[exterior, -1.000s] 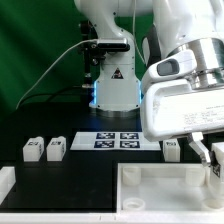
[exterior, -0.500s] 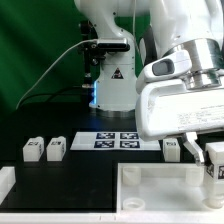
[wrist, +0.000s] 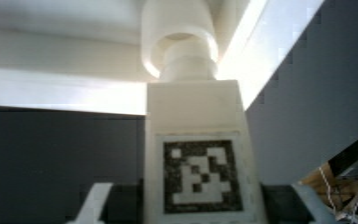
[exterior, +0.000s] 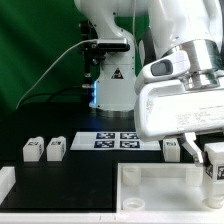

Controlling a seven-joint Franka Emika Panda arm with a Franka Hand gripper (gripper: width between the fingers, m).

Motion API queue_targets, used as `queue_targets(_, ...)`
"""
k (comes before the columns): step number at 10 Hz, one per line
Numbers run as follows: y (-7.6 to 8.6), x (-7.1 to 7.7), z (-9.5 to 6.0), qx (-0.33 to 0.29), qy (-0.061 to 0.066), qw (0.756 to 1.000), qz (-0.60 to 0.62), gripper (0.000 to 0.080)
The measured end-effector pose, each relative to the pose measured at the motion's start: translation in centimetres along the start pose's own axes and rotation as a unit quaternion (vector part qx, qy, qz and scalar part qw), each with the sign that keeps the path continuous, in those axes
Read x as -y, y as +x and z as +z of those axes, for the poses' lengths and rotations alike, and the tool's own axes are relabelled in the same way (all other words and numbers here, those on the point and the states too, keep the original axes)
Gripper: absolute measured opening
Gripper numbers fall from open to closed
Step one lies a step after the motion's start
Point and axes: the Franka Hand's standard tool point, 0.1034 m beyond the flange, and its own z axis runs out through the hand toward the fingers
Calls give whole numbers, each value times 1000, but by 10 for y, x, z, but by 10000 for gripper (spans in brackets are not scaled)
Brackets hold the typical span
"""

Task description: Assemble one leg

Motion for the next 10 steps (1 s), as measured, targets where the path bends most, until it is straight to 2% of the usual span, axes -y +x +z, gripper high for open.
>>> queue_targets(7,0,0,0,3,0,1000,-4,294)
queue_targets(10,-6,-8,3,8,-3,1000,-11,294)
